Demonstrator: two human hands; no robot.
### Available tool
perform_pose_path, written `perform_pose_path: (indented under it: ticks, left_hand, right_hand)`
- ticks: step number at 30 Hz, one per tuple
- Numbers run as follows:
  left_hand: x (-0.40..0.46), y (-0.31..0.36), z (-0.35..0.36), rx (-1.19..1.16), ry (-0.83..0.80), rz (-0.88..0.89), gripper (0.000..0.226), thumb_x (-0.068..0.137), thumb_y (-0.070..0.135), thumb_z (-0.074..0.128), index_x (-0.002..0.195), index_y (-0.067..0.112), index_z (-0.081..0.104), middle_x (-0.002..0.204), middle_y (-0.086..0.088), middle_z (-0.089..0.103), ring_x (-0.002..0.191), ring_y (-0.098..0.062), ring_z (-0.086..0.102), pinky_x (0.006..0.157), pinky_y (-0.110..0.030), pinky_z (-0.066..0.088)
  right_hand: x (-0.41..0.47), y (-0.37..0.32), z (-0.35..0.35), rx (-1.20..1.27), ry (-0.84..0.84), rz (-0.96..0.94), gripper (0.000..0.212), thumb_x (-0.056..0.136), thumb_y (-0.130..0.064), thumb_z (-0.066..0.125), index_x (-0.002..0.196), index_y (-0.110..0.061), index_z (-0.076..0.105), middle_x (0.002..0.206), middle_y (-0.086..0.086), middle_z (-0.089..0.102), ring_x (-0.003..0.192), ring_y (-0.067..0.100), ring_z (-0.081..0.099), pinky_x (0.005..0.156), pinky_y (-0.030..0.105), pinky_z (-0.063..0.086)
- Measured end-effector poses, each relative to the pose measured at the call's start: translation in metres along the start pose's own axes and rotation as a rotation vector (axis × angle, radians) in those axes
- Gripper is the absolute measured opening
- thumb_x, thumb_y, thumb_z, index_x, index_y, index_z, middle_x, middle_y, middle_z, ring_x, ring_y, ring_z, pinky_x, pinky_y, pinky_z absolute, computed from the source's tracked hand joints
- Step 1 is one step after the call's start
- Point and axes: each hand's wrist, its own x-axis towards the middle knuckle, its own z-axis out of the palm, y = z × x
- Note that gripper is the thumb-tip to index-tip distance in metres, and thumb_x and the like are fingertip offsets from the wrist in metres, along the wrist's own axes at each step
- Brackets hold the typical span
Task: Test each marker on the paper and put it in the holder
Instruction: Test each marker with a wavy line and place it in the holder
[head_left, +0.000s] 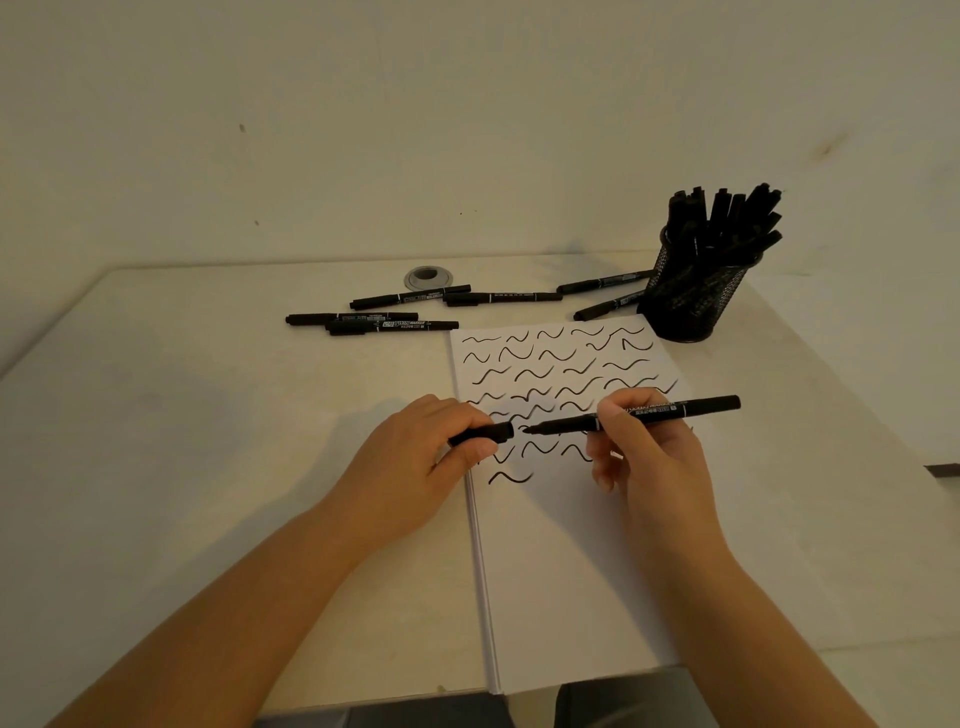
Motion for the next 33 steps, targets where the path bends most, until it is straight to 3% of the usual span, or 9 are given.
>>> perform_pose_path:
  ticks: [11, 17, 23, 29, 33]
  left_hand:
    - [0.000, 0.005, 0.000, -0.014, -0.006, 0.025, 0.026, 0.086, 0.036, 0.045, 0.096, 0.020, 0.064, 0.072, 0.025, 0.047, 0.075, 0.003, 0.044, 0.065, -0.010, 0.031]
    - [-0.003, 0.009, 0.005, -0.168, 0.042, 0.015, 0.041, 0.086, 0.048, 0.033, 0.088, 0.019, 0.062, 0.064, 0.013, 0.048, 0.066, -0.003, 0.045, 0.057, -0.014, 0.032]
    - [-0.005, 0.016, 0.007, -0.287, 0.072, -0.038, 0.023, 0.084, 0.047, 0.035, 0.071, 0.038, 0.051, 0.053, 0.014, 0.047, 0.048, -0.004, 0.039, 0.047, -0.012, 0.027]
    - [-0.006, 0.020, 0.010, -0.360, 0.037, -0.070, 0.026, 0.084, 0.045, 0.037, 0.063, 0.034, 0.049, 0.048, 0.011, 0.043, 0.044, -0.005, 0.035, 0.046, -0.012, 0.026]
    - [-0.006, 0.017, 0.010, -0.412, 0.005, -0.097, 0.030, 0.079, 0.051, 0.034, 0.063, 0.033, 0.051, 0.049, 0.009, 0.036, 0.046, -0.007, 0.032, 0.046, -0.014, 0.025]
  right_hand:
    - [-0.003, 0.003, 0.004, -0.050, -0.116, -0.059, 0.021, 0.081, -0.016, 0.059, 0.067, -0.030, 0.063, 0.062, 0.003, 0.067, 0.053, 0.010, 0.054, 0.045, 0.019, 0.042]
    - [-0.004, 0.006, 0.009, -0.044, -0.273, -0.112, 0.017, 0.082, -0.001, 0.061, 0.080, -0.017, 0.063, 0.061, 0.001, 0.066, 0.053, 0.009, 0.055, 0.046, 0.019, 0.044]
    - [-0.004, 0.008, 0.011, 0.040, -0.312, -0.135, 0.008, 0.074, -0.014, 0.062, 0.081, -0.011, 0.061, 0.057, 0.000, 0.063, 0.052, 0.009, 0.055, 0.051, 0.019, 0.045]
    - [-0.004, 0.011, 0.007, 0.051, -0.342, -0.146, 0.009, 0.078, -0.011, 0.067, 0.080, -0.013, 0.059, 0.055, 0.000, 0.061, 0.052, 0.013, 0.052, 0.052, 0.021, 0.045]
    - [-0.004, 0.013, 0.008, 0.024, -0.355, -0.191, 0.005, 0.077, -0.008, 0.058, 0.080, -0.010, 0.056, 0.056, -0.002, 0.062, 0.052, 0.011, 0.054, 0.054, 0.020, 0.045]
